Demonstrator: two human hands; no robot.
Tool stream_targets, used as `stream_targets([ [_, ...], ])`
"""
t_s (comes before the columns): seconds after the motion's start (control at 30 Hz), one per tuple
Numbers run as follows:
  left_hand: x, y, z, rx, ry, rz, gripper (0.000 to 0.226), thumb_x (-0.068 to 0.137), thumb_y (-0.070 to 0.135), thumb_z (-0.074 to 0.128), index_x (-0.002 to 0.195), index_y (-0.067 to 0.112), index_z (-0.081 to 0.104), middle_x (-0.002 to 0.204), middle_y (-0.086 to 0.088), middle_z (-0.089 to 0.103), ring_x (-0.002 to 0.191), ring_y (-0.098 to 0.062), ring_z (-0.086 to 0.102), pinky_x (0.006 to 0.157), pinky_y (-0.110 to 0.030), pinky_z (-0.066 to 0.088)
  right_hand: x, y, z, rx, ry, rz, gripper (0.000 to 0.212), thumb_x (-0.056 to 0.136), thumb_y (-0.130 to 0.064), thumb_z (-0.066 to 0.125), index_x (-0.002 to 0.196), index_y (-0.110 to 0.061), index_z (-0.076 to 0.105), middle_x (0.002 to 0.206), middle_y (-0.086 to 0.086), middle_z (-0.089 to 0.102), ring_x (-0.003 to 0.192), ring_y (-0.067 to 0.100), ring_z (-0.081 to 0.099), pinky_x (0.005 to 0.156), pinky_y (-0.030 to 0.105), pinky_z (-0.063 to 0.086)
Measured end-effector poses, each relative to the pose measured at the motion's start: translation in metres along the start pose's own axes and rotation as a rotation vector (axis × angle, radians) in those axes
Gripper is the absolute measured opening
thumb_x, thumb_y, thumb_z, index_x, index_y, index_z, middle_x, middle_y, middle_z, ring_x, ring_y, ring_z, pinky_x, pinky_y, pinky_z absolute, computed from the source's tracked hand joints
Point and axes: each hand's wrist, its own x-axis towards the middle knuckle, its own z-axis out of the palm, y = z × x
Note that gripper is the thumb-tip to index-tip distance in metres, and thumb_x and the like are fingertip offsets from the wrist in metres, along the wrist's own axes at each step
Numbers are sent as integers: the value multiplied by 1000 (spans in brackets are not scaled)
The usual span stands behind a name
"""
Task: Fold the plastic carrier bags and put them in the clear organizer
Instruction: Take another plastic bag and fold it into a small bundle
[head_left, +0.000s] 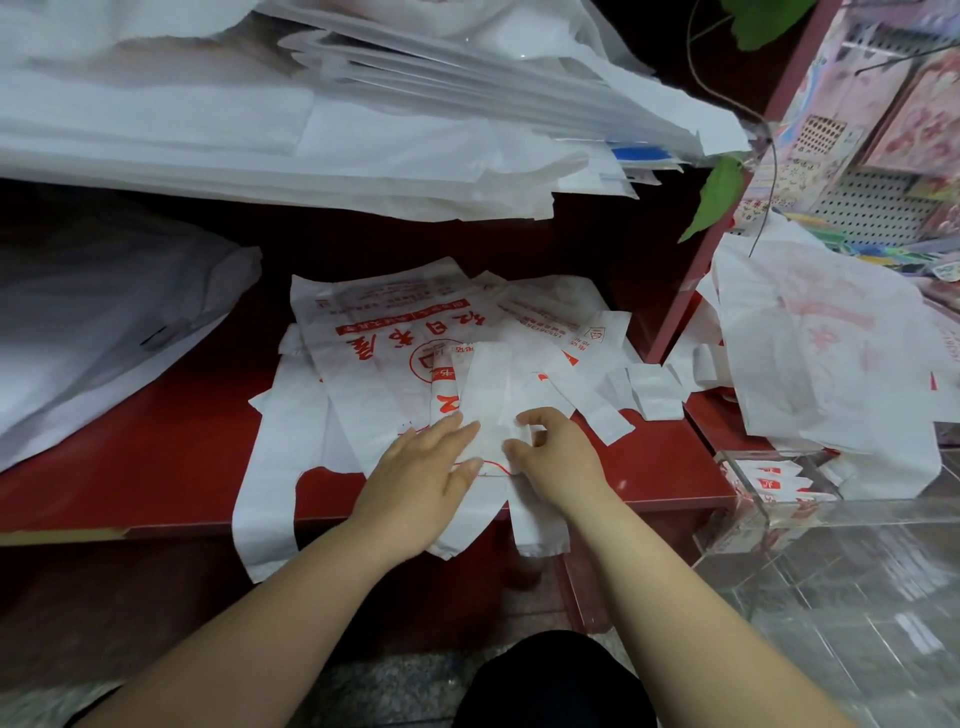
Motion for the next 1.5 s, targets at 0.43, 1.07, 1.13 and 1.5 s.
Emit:
stream_targets([
  [0.43,-1,-11,7,-189,322,-112,28,88,-9,45,101,-1,68,108,-9,62,103,-16,54,78,0,25,0,-2,11,-257,115,-74,38,89,-22,49,125,-13,41,94,10,64,91,29,59,79,36,42],
  [1.07,-5,-11,6,-195,267,-62,25,85,8,59,109,7,68,102,9,54,88,-4,47,70,3,29,-2,24,11,-641,184,-841,26,42,-6,83,56,-13,62,55,-1,61,48,20,57,40,18,41],
  [1.13,-5,-11,6,-173,254,-51,28,85,12,61,112,9,66,105,10,52,90,-4,47,70,-1,30,0,20,11,-663,201,-811,34,33,-5,86,51,-13,59,49,-3,55,43,18,53,38,16,33],
  [1.5,-22,-27,-13,-75,216,223,34,65,9,58,94,14,74,104,-5,70,106,-11,46,91,-33,39,-36,16,-1,-313,179,-911,22,78,-18,43,85,-9,63,74,5,67,67,23,63,63,25,43],
])
